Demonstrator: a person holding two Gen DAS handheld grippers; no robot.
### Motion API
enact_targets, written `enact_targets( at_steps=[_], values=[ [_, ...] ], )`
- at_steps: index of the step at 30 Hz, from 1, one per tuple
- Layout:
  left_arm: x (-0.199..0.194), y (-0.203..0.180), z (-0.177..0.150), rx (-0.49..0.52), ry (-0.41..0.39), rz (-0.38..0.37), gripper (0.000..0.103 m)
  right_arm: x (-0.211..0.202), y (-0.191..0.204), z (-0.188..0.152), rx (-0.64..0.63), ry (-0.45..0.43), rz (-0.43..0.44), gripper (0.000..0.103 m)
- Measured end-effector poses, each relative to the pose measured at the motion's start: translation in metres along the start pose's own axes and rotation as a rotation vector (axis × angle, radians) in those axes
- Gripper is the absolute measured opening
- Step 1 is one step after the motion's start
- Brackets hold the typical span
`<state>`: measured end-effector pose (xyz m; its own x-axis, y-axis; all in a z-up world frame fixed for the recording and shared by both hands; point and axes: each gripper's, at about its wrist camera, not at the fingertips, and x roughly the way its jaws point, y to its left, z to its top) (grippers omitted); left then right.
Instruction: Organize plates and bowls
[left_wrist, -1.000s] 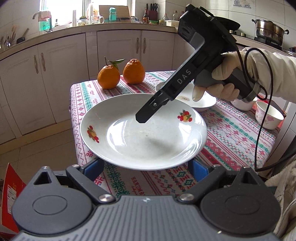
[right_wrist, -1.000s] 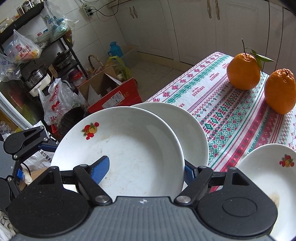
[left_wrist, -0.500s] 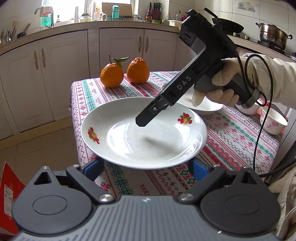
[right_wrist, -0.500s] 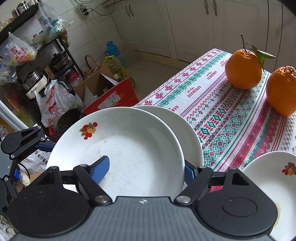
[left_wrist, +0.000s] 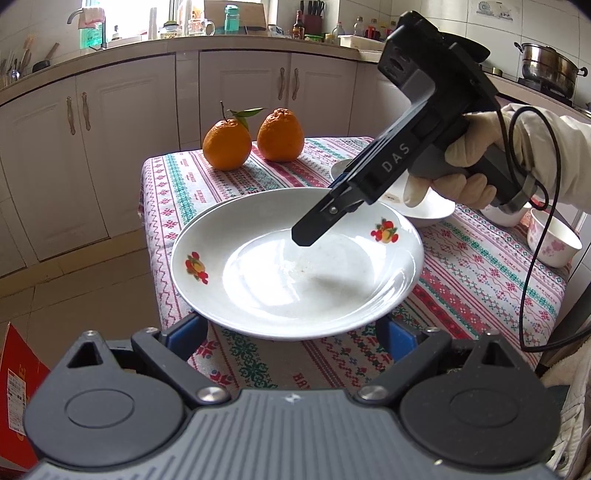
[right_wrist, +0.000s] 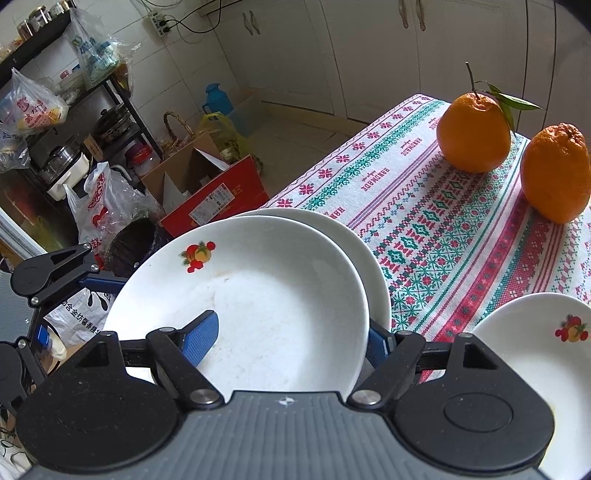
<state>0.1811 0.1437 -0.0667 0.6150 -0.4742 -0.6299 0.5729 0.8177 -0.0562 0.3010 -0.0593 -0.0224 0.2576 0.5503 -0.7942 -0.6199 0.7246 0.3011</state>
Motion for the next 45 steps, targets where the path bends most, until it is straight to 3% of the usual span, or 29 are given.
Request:
enact_targets(
  at_steps=[20,40,43,45],
  values=[
    [0.006,0.000,-0.003,-0.004,-0.007,0.016,0.097,-0.024,0.005,-0.013,0.026,-0.027,-0.037,0.085],
    [0.009,-0.007,-0.003,0.013,-0.001,0.051,0.097,-0.022,0.017,-0.032,0.064,-0.050,-0.153,0.086],
    [0.008,-0.007,-0.003,0.008,-0.003,0.055,0.097,-0.026,0.019,-0.033,0.060,-0.069,-0.154,0.088],
    [0.007,-0.008,-0.002,0.008,-0.007,0.061,0.097,-0.031,0.024,-0.035,0.049,-0.092,-0.156,0.095]
  ],
)
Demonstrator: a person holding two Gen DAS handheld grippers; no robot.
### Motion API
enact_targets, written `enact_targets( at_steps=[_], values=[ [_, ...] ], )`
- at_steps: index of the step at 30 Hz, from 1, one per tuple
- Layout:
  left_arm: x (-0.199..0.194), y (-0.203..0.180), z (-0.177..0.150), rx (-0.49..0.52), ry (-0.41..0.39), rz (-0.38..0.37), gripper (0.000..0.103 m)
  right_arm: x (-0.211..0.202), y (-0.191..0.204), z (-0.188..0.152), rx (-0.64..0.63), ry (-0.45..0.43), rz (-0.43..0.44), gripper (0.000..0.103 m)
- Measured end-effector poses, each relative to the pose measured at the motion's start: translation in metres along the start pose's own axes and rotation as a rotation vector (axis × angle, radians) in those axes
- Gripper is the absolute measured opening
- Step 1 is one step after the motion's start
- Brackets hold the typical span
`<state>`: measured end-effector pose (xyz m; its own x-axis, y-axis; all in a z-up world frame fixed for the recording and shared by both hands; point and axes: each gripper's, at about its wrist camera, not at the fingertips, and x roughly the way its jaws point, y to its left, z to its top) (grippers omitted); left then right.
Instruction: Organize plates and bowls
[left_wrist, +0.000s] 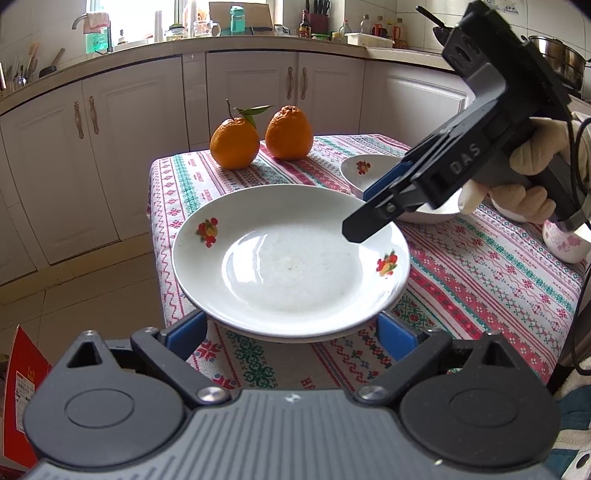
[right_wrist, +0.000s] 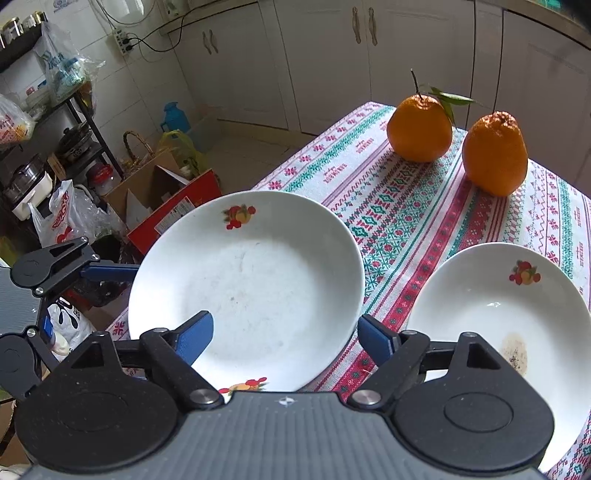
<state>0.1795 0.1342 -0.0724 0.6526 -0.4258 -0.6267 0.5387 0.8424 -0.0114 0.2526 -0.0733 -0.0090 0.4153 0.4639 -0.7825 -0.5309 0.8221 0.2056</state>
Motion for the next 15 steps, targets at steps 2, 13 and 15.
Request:
enact_targets(
  at_steps=[2,13,15],
  values=[
    [-0.003,-0.003,0.000,0.001,-0.005,0.006,0.098,-0.007,0.004,-0.002,-0.015,-0.027,-0.007,0.098],
    [-0.037,-0.027,0.002,-0.012,-0.080,0.044,0.102,-0.052,0.018,-0.051,0.012,-0.176,-0.162,0.103],
    [-0.043,-0.033,0.003,-0.018,-0.091,0.049,0.102,-0.061,0.015,-0.061,0.040,-0.201,-0.197,0.103]
  ],
)
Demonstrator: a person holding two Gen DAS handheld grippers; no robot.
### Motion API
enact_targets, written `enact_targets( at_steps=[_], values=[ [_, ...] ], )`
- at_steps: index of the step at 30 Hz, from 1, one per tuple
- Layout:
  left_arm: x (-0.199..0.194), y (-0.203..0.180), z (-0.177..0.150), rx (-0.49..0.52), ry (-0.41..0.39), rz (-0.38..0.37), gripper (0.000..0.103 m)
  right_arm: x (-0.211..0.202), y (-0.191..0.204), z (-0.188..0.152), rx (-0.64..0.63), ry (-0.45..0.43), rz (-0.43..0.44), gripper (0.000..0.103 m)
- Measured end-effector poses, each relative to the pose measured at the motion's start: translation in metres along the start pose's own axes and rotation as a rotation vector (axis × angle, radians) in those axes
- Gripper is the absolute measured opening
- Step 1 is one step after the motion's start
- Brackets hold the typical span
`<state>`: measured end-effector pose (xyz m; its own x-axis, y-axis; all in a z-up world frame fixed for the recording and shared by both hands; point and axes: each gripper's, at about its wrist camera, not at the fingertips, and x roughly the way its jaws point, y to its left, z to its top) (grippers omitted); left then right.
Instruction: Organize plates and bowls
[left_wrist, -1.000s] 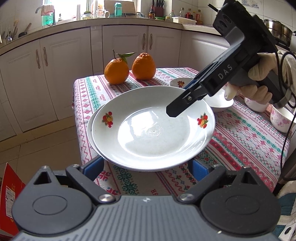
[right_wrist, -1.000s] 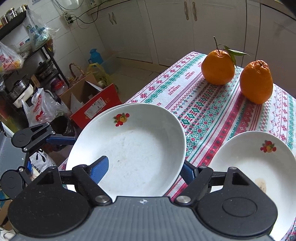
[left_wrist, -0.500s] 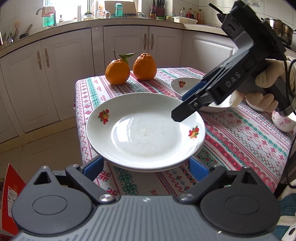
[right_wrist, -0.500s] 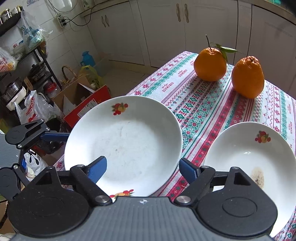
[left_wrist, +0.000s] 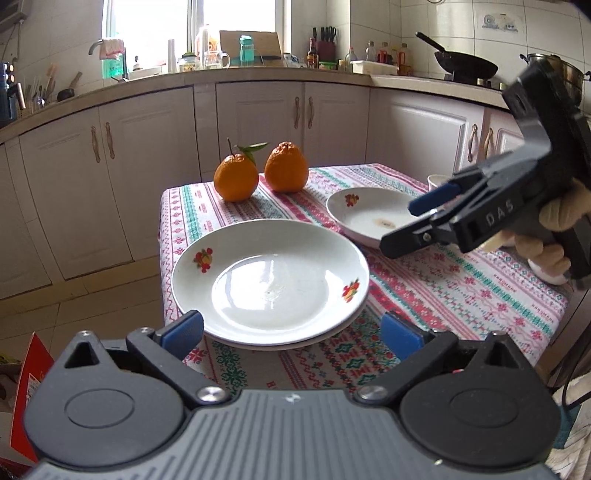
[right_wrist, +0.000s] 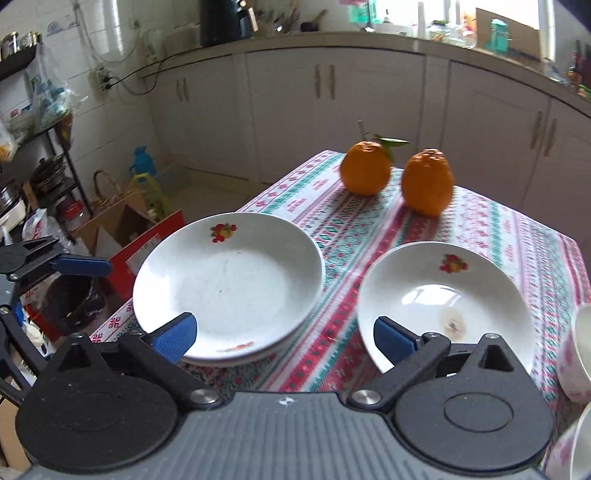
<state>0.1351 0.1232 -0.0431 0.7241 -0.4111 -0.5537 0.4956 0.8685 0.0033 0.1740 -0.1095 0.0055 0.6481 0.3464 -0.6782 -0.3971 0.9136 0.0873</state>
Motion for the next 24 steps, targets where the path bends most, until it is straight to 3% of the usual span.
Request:
enact_targets(
  at_steps=[4,9,15,24],
  values=[
    [-0.007,-0.011,0.004,-0.031,0.008,-0.014,0.102,-0.015,-0.013,-0.020,0.062,-0.031,-0.095,0.103],
    [-0.012,-0.027,0.009,-0.004,-0.010,-0.002,0.102,-0.017,-0.032,-0.048,0.110,-0.004,-0.213,0.103],
    [-0.006,-0.046,0.017,0.048,-0.004,0.012,0.102,-0.005,-0.046,-0.073,0.134,0.048,-0.245,0.103],
    [0.014,-0.057,0.030,0.085,0.027,0.001,0.102,0.014,-0.059,-0.079,0.131,0.079,-0.247,0.103]
  ],
)
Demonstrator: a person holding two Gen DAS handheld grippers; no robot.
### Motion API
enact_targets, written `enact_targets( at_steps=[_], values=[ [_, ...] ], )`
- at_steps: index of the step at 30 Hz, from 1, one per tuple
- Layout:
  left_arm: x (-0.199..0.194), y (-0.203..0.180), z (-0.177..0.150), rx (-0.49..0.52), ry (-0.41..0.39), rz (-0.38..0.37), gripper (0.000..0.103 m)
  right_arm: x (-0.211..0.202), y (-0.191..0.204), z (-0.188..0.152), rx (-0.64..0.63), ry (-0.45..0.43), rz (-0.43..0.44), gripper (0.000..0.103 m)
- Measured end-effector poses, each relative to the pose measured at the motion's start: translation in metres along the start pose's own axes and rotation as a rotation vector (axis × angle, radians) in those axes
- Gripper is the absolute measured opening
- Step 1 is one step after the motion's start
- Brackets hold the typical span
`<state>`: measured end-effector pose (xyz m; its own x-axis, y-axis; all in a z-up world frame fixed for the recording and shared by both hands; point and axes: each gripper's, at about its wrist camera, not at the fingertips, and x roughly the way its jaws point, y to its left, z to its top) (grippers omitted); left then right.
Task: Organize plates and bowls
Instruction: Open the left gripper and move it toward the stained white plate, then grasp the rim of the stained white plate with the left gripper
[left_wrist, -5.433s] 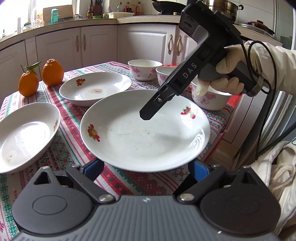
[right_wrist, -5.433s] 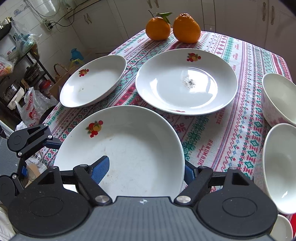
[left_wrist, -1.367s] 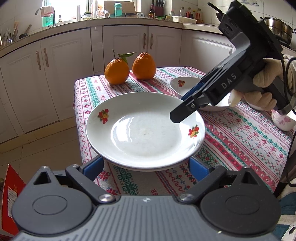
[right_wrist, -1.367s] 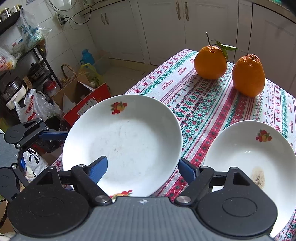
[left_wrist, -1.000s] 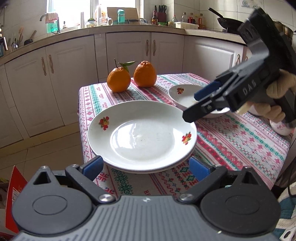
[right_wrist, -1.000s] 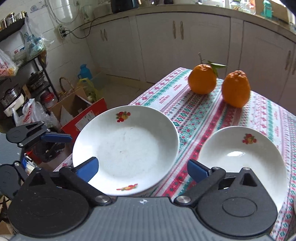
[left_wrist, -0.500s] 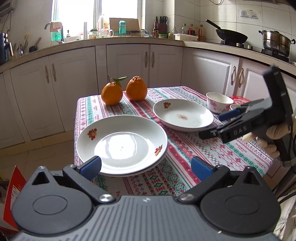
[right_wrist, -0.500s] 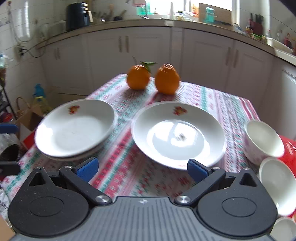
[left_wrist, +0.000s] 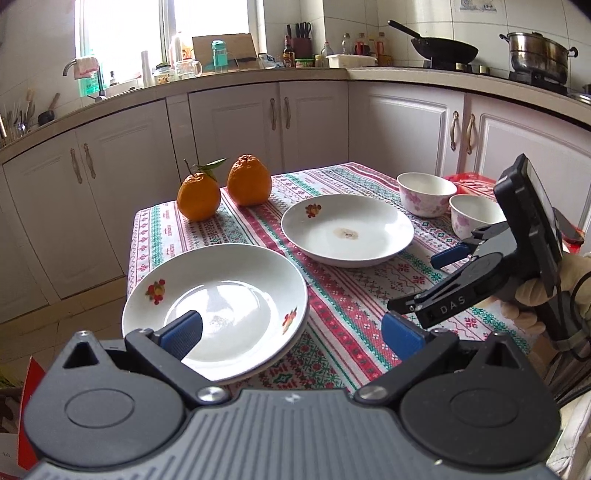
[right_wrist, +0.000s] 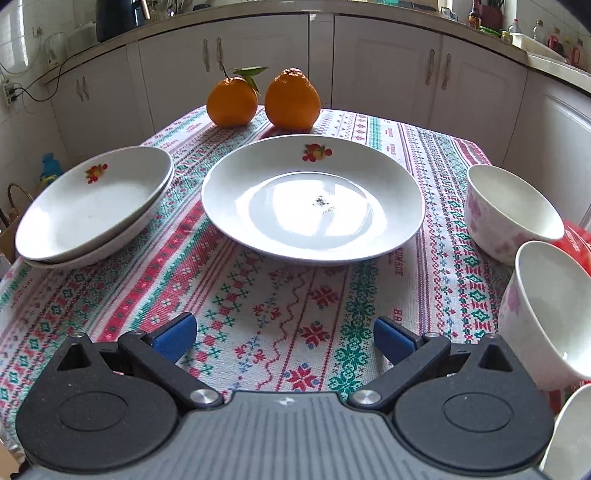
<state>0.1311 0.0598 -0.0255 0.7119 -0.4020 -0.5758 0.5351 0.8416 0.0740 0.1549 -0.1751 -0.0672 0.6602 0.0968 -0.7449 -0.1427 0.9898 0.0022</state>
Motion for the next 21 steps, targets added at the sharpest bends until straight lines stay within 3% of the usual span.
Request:
enact_targets(
  at_steps=[11,21],
  values=[
    [0.045,0.004,0.040,0.042,0.043,-0.084,0.102,0.017,-0.010,0.012,0.005,-0.050,0.006,0.103],
    [0.116,-0.001,0.093,0.148,0.091,-0.145,0.102,0.029,-0.015,0.021,-0.002,-0.082,0.014,0.103]
  ],
)
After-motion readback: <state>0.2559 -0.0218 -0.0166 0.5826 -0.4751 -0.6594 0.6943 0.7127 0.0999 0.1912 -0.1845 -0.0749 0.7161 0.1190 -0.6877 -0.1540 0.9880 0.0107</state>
